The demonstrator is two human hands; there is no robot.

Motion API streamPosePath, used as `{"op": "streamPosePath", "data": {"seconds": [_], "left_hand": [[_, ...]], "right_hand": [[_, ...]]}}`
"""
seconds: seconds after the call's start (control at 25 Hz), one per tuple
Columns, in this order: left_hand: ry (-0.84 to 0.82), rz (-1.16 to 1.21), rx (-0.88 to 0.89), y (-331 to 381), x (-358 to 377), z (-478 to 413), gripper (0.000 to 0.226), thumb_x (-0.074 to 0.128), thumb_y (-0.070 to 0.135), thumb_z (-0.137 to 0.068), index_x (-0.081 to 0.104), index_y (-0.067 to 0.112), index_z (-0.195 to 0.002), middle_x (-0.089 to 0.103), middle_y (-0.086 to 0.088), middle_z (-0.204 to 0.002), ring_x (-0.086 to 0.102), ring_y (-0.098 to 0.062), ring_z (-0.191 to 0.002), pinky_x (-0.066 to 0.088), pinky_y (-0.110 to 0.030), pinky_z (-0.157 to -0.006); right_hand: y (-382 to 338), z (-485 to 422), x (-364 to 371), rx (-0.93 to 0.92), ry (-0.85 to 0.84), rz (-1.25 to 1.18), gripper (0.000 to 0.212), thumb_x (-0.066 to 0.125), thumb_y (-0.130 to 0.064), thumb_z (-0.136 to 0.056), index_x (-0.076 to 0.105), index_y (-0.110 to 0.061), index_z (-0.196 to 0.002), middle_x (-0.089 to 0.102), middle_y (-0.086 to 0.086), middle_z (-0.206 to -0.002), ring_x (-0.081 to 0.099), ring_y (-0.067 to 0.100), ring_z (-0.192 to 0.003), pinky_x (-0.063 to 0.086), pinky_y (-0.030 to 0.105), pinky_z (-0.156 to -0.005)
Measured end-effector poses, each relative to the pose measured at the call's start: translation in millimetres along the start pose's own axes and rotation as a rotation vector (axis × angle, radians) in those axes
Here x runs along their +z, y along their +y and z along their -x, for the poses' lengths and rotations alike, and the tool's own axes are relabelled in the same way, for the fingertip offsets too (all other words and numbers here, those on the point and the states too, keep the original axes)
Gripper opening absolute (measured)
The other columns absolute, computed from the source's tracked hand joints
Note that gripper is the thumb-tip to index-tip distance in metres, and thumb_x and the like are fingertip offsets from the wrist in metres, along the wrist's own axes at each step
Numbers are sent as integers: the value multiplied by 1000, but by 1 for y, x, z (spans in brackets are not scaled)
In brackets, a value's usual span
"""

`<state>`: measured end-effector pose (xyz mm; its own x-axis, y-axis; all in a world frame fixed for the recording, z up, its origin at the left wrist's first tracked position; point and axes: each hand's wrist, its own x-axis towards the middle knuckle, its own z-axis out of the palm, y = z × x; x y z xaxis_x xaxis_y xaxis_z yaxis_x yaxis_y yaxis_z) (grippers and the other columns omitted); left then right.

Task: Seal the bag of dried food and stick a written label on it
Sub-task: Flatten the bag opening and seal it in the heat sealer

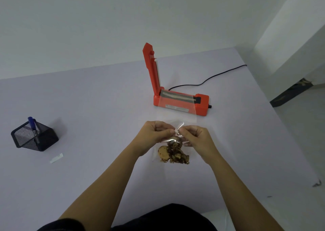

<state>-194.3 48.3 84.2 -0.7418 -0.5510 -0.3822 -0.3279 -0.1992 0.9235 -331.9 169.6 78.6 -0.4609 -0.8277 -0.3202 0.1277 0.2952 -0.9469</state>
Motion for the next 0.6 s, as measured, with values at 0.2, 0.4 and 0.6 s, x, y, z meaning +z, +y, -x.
{"op": "streamPosePath", "data": {"seconds": [0.2, 0.4, 0.6], "left_hand": [[9, -51, -29, -3, -4, 2, 15, 65, 15, -86, 72, 13, -99, 73, -6, -87, 66, -16, -77, 53, -29, -71], [6, -36, -23, -7, -5, 3, 16, 65, 14, -87, 73, 8, -100, 73, -14, -92, 66, -25, -83, 54, -40, -81], [45, -49, -42, -14, -4, 6, 19, 59, 24, -91, 69, 19, -106, 74, -1, -95, 69, -17, -87, 54, -35, -80]], "right_hand": [[1, -2, -1, 9, -6, 46, 7, 66, -20, -84, 71, -15, -83, 73, -2, -75, 69, 7, -67, 51, 16, -61], [2, -2, 0, 34, -49, 19, 6, 68, -23, -83, 72, -20, -82, 73, 1, -75, 66, 12, -70, 54, 20, -65], [10, -2, 2, 123, -89, -25, 9, 70, -19, -81, 72, -14, -88, 74, 4, -79, 69, 15, -74, 53, 24, -66]]}}
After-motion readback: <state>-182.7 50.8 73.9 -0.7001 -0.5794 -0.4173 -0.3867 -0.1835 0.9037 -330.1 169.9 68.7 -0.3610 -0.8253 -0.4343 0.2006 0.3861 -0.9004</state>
